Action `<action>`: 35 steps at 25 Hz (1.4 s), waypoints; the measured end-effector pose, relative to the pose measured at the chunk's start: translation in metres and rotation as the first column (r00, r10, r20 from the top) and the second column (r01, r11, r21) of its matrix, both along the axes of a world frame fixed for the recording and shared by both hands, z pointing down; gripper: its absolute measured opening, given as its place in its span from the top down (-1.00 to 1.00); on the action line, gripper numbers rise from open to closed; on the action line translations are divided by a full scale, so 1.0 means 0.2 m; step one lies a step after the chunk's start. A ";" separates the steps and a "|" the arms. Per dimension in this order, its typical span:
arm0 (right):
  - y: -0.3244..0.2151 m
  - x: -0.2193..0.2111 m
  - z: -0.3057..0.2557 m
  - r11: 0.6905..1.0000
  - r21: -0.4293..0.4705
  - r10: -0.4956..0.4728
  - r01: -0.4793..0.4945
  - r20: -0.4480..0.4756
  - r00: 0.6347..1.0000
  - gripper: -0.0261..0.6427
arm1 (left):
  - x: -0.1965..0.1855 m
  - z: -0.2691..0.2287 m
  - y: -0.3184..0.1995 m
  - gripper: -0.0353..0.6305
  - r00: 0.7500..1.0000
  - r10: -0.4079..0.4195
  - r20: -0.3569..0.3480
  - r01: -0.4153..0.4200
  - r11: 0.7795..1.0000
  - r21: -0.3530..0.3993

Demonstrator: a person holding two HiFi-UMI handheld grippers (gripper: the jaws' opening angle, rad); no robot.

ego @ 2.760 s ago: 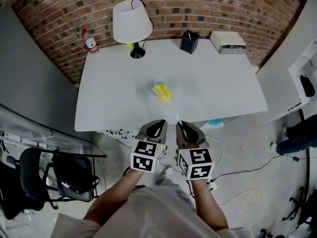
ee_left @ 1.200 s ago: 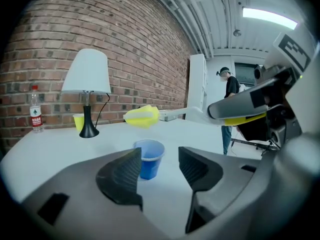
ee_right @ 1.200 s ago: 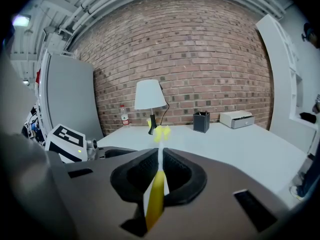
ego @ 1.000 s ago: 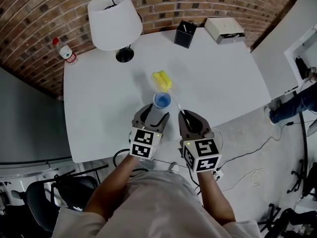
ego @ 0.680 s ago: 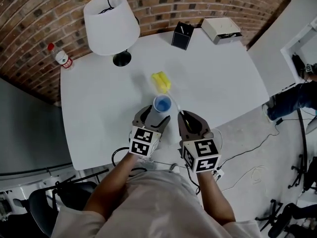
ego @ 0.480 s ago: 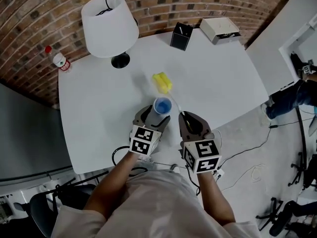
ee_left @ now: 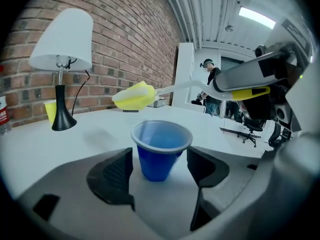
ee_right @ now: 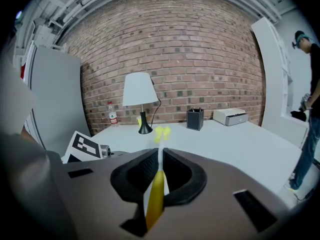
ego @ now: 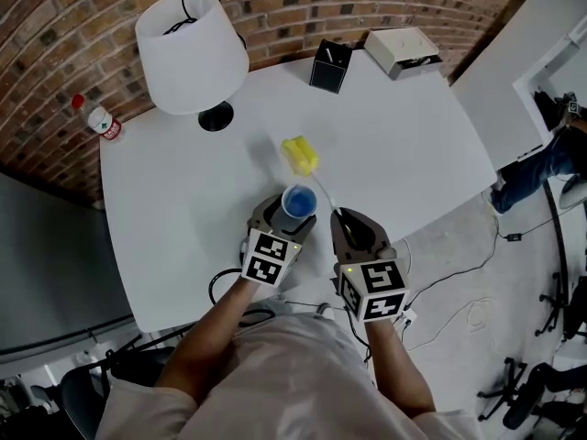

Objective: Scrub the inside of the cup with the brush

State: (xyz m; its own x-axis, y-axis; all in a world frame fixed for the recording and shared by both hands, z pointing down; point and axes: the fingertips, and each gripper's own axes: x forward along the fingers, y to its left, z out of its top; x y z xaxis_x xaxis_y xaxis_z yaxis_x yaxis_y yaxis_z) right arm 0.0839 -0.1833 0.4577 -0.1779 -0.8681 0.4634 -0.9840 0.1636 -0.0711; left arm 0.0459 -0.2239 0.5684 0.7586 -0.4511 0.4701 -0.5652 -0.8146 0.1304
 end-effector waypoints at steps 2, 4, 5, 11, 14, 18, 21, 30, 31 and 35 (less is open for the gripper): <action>-0.01 0.00 0.01 1.000 0.001 0.001 -0.001 0.003 1.000 0.84 | 0.01 0.01 0.00 -0.07 1.000 0.002 0.009 -0.003 1.000 0.007; -0.01 0.00 0.00 1.000 0.004 -0.001 0.001 0.002 1.000 0.84 | 0.00 0.02 -0.01 -0.07 1.000 -0.003 0.027 0.002 1.000 0.009; -0.02 0.00 0.00 1.000 0.006 -0.002 0.002 0.000 1.000 0.84 | 0.00 0.03 -0.02 -0.07 0.999 -0.007 0.040 0.006 1.000 0.010; 0.00 0.02 -0.01 1.000 0.010 -0.014 0.014 -0.006 1.000 0.84 | 0.00 0.05 -0.04 0.00 0.996 -0.023 0.088 0.020 0.999 0.032; 0.02 0.03 -0.03 0.999 0.015 -0.034 0.034 -0.011 0.999 0.84 | 0.01 0.05 -0.05 0.01 0.996 -0.016 0.087 0.012 0.999 0.048; 0.05 0.05 -0.05 0.997 0.015 -0.081 0.082 -0.017 0.997 0.84 | -0.03 0.01 -0.04 0.02 0.994 -0.017 0.110 0.010 0.998 0.065; 0.08 0.06 -0.09 0.989 0.021 -0.142 0.143 -0.040 0.989 0.84 | -0.08 -0.02 -0.04 0.02 0.990 -0.027 0.135 0.016 0.997 0.081; 0.15 -0.03 -0.22 0.924 0.061 -0.370 0.378 -0.108 0.923 0.84 | -0.30 -0.11 -0.05 0.03 0.974 -0.087 0.209 0.057 0.988 0.147; 0.16 -0.04 -0.23 0.910 0.061 -0.401 0.410 -0.124 0.908 0.84 | -0.33 -0.12 -0.04 0.03 0.971 -0.095 0.220 0.062 0.986 0.153; 0.21 -0.12 -0.29 0.841 0.053 -0.522 0.538 -0.181 0.833 0.84 | -0.42 -0.13 -0.01 0.03 0.955 -0.124 0.269 0.078 0.982 0.175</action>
